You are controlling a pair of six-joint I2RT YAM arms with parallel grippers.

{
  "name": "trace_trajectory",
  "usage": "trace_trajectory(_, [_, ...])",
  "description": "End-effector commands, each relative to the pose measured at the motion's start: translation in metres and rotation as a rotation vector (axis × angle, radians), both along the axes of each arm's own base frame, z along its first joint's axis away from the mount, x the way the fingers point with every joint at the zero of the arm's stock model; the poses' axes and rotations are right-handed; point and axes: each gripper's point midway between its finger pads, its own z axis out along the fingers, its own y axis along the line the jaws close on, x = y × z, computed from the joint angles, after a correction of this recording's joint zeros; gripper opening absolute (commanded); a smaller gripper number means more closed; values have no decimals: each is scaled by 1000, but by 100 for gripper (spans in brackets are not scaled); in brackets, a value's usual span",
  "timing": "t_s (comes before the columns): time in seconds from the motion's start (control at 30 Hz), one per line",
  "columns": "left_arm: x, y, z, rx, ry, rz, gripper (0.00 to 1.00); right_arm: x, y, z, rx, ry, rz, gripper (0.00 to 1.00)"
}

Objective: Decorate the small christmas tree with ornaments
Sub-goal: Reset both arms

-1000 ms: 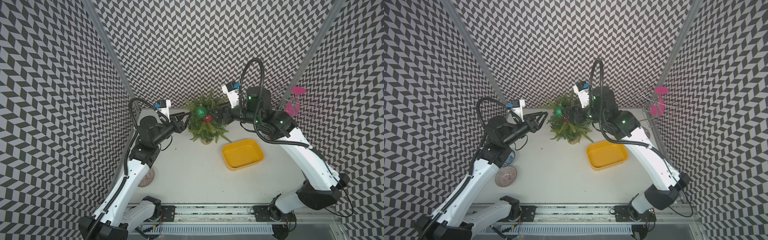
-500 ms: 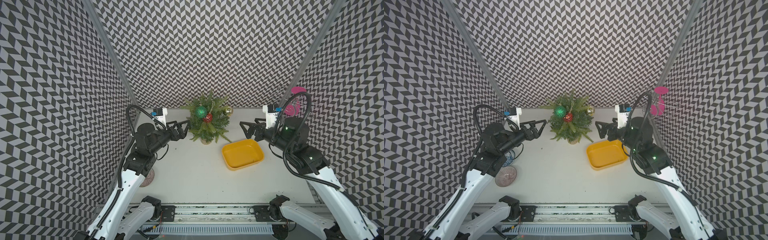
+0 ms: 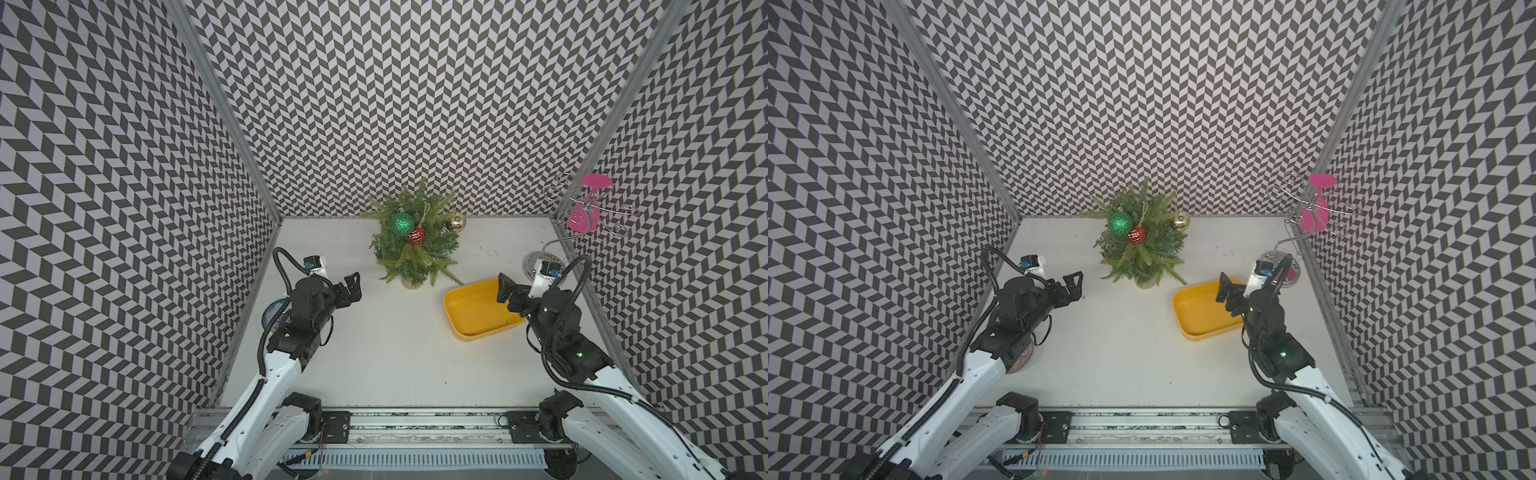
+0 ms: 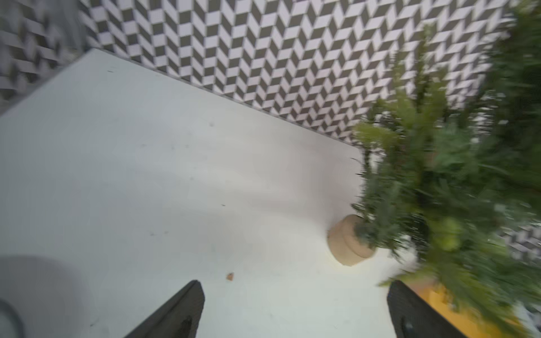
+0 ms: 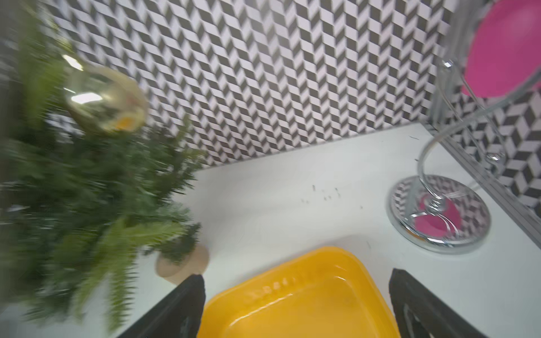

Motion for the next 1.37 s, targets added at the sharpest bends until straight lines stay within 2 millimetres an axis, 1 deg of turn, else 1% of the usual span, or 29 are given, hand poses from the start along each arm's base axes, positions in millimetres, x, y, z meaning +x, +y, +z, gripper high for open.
trace_trajectory(0.0, [17,43,-4,141,-108,179,99,-1,-52,29,7,-257,-316,99])
trace_trajectory(0.07, [25,63,-20,186,-100,249,99,-1,-73,8,-58,-245,-431,99])
trace_trajectory(0.13, [34,84,-39,201,-58,305,99,8,-87,-17,-58,-160,-513,99])
trace_trajectory(0.17, [42,94,-42,199,-55,320,99,15,-89,-28,-64,-112,-524,99])
trace_trajectory(0.2, [48,100,-46,194,-23,319,99,20,-89,-31,-83,-108,-520,99])
trace_trajectory(0.27, [57,111,-47,297,-50,348,98,23,-89,-37,-104,-150,-521,99])
trace_trajectory(0.3, [58,116,-48,314,-54,372,99,24,-88,-40,-106,-172,-508,99])
trace_trajectory(0.33, [60,116,-53,314,-59,365,99,22,-89,-48,-120,-179,-496,99])
trace_trajectory(0.37, [62,116,-56,320,-70,354,98,22,-91,-53,-131,-182,-508,99])
trace_trajectory(0.4, [61,117,-59,319,-90,361,98,22,-90,-53,-144,-199,-500,99])
trace_trajectory(0.47, [63,117,-62,306,-130,351,98,22,-85,-44,-172,-258,-453,99])
trace_trajectory(0.5, [67,116,-61,302,-133,339,97,22,-84,-42,-171,-281,-437,99])
trace_trajectory(0.57, [68,109,-51,303,-211,308,96,26,-83,-45,-168,-295,-413,99])
trace_trajectory(0.6, [68,103,-50,303,-239,280,96,27,-81,-47,-172,-303,-393,99])
trace_trajectory(0.63, [69,99,-50,318,-265,257,96,28,-78,-44,-187,-327,-378,99])
trace_trajectory(0.67, [71,90,-51,335,-264,220,96,30,-73,-42,-209,-347,-346,99])
trace_trajectory(0.7, [71,77,-54,357,-271,158,97,30,-68,-40,-231,-367,-315,99])
trace_trajectory(0.73, [64,65,-52,384,-328,113,99,30,-66,-42,-228,-358,-297,99])
trace_trajectory(0.77, [58,61,-53,392,-354,101,100,30,-64,-44,-213,-352,-253,99])
trace_trajectory(0.8, [56,62,-50,399,-381,114,99,33,-61,-53,-194,-324,-181,99])
trace_trajectory(0.87, [60,64,-55,392,-336,107,100,43,-71,-61,-166,-289,-212,100])
trace_trajectory(0.9, [59,63,-55,390,-336,105,100,51,-71,-62,-169,-283,-217,100])
trace_trajectory(0.93, [58,63,-53,392,-354,110,100,54,-70,-62,-180,-288,-214,100])
trace_trajectory(1.13, [53,63,-50,410,-371,140,100,53,-69,-62,-181,-283,-207,100])
trace_trajectory(1.2, [57,62,-53,408,-350,127,100,56,-68,-62,-185,-283,-206,100])
trace_trajectory(1.27, [61,61,-55,394,-347,99,99,65,-67,-67,-187,-246,-196,100])
trace_trajectory(1.33, [60,62,-54,386,-348,89,99,62,-67,-65,-183,-258,-196,100])
